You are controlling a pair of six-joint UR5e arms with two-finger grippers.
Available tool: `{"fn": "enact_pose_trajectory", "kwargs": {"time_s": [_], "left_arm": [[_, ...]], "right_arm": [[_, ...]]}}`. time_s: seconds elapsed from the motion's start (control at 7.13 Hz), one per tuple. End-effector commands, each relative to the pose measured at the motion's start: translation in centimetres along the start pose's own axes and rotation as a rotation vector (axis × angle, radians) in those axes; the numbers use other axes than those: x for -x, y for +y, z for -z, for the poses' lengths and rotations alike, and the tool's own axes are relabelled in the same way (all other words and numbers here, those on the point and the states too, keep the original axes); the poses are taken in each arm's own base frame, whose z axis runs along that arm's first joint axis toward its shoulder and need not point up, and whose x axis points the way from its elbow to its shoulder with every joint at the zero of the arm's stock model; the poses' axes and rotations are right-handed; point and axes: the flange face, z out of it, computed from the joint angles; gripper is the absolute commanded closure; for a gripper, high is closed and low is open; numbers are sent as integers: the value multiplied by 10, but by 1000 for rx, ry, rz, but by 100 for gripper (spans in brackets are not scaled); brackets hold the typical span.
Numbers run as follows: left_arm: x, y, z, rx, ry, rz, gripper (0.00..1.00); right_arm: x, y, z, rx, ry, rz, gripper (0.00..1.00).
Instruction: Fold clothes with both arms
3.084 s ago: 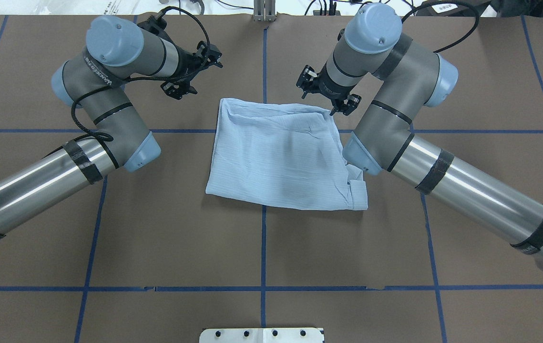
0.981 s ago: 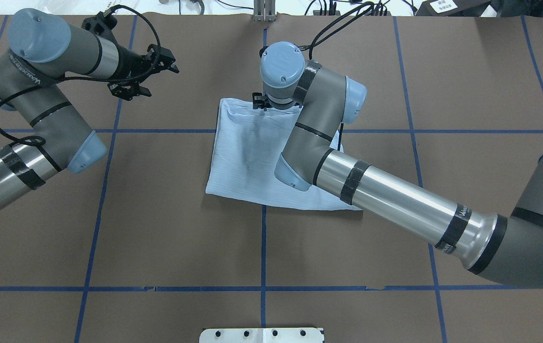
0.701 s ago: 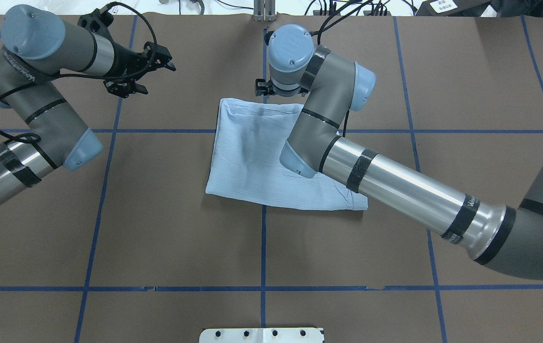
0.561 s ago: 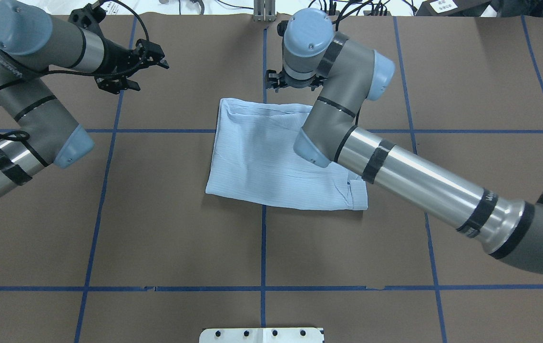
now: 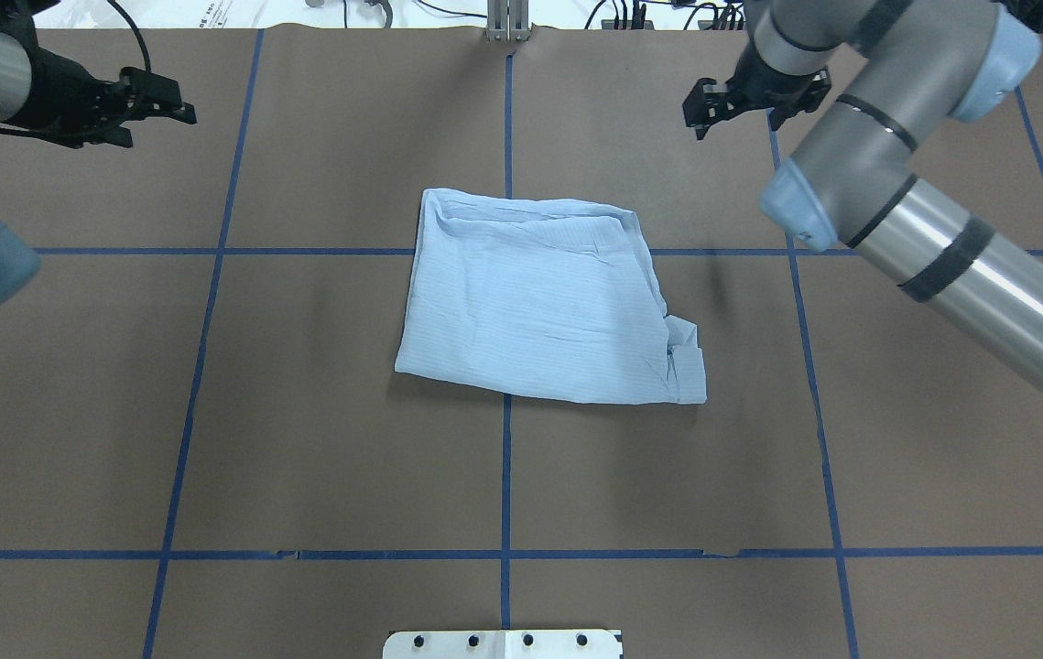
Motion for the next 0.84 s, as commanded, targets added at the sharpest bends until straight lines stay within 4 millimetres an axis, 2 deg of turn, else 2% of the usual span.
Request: {"fn": "enact_pose_trajectory", "kwargs": {"time_s": [0.0, 0.14, 0.28, 0.42, 0.56, 0.7], "left_arm": [[69, -7, 37, 23, -120, -174, 0], [116, -1, 59, 40, -146, -268, 0], [159, 1, 81, 66, -154, -369, 0], [193, 6, 97, 75, -174, -438, 0], [220, 6, 112, 78, -200, -523, 0], [256, 13, 124, 107, -234, -611, 0]], "right_arm": [[-136, 21, 9, 37, 30, 69, 0], [-199, 38, 12, 68, 22, 107, 0], [-260, 63, 11, 100, -13, 133, 0], [-320, 86, 19, 109, -22, 159, 0], [-368, 112, 24, 118, -38, 187, 0], [-414, 139, 36, 112, -54, 170, 0]]}}
